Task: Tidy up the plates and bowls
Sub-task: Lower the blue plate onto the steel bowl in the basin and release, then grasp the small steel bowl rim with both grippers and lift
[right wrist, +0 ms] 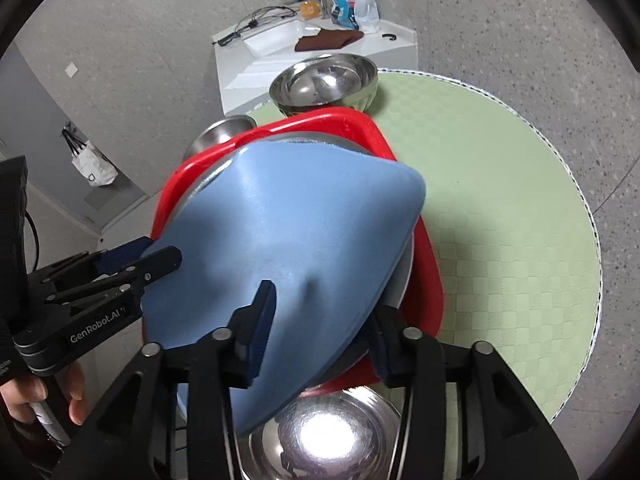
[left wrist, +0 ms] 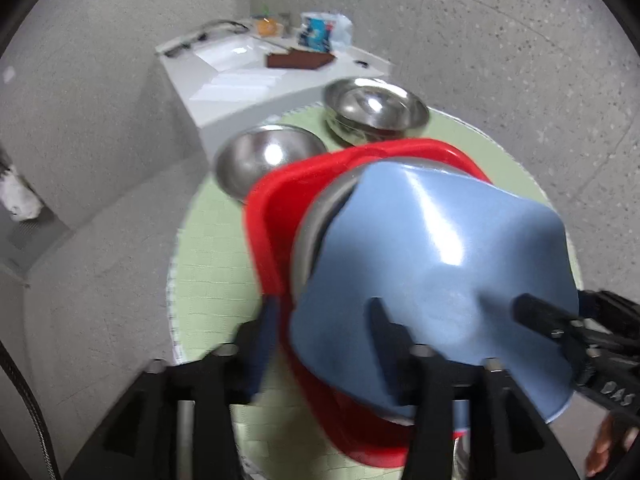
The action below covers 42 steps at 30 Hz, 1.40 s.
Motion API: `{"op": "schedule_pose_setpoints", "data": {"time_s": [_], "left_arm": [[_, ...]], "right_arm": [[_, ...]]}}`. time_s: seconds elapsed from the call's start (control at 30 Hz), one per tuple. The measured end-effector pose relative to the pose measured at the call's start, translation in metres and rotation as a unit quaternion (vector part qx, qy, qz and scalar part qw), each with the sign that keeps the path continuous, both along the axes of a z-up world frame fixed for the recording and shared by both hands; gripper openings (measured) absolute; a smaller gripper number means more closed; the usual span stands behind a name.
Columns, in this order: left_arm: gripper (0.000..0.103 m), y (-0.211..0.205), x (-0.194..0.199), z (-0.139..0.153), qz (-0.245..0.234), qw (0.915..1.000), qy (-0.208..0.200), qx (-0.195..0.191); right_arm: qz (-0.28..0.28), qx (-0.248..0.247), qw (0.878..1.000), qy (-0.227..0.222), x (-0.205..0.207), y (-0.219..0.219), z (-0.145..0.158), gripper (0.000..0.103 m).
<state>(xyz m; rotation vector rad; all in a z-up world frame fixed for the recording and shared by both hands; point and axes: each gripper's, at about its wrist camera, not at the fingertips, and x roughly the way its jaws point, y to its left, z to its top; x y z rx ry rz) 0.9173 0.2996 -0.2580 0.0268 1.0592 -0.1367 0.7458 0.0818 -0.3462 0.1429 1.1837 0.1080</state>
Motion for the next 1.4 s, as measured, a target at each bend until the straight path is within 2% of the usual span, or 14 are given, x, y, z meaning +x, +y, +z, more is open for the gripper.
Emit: {"op": "schedule_pose_setpoints", "data": {"time_s": [0.03, 0.2, 0.23, 0.4, 0.53, 0.6, 0.8, 0.9, 0.93, 0.97, 1.0, 1.07, 1.2, 1.4], "left_arm": [[0.063, 0.001, -0.004, 0.004, 0.006, 0.9999, -0.012, 0.006], [0.066, 0.001, -0.042, 0.023, 0.017, 0.9973, -0.072, 0.003], [0.071, 0.000, -0.050, 0.024, 0.017, 0.9967, -0.079, 0.001], [0.077, -0.015, -0.100, 0.017, 0.004, 0.9944, -0.102, -0.029], [0.077, -0.026, -0.132, -0.001, -0.024, 0.9942, -0.097, -0.040], [0.077, -0.028, -0.141, -0.009, -0.036, 0.9941, -0.089, -0.052], [0.074, -0.038, -0.143, -0.039, -0.053, 0.9975, -0.035, -0.031], [0.064, -0.047, -0.133, -0.056, -0.062, 0.9975, 0.001, -0.034], [0.050, -0.049, -0.131, -0.060, -0.065, 0.9972, 0.011, -0.035], [0.042, -0.053, -0.129, -0.066, -0.072, 0.9965, 0.021, -0.037], [0.041, -0.056, -0.126, -0.071, -0.082, 0.9954, 0.029, -0.040], [0.023, -0.062, -0.120, -0.076, -0.092, 0.9946, 0.033, -0.035], [0.021, -0.068, -0.112, -0.073, -0.113, 0.9921, 0.037, -0.038], [0.020, -0.088, -0.118, -0.043, -0.178, 0.9830, 0.001, -0.044]], "right_arm": [[-0.002, -0.001, 1.000, -0.003, -0.002, -0.001, 0.003, 0.052], [-0.019, -0.004, 0.999, -0.035, -0.024, -0.020, 0.024, 0.054], [-0.023, -0.005, 0.999, -0.042, -0.030, -0.025, 0.027, 0.054], [-0.046, -0.014, 0.997, -0.062, -0.068, -0.046, 0.028, 0.054], [-0.058, -0.017, 0.996, -0.058, -0.098, -0.058, 0.016, 0.054], [-0.059, -0.010, 0.998, -0.037, -0.106, -0.060, 0.000, 0.054], [-0.051, 0.027, 0.998, 0.017, -0.110, -0.056, -0.044, 0.054], [-0.048, 0.040, 0.998, 0.030, -0.108, -0.053, -0.056, 0.041], [-0.046, 0.048, 0.997, 0.033, -0.107, -0.052, -0.058, 0.034], [-0.045, 0.059, 0.997, 0.037, -0.107, -0.051, -0.062, 0.025], [-0.043, 0.063, 0.996, 0.040, -0.106, -0.050, -0.064, 0.021], [-0.042, 0.074, 0.996, 0.042, -0.105, -0.049, -0.065, 0.017], [-0.048, 0.075, 0.995, 0.040, -0.105, -0.055, -0.062, 0.016], [-0.079, 0.091, 0.993, 0.017, -0.120, -0.083, -0.035, 0.016]]}}
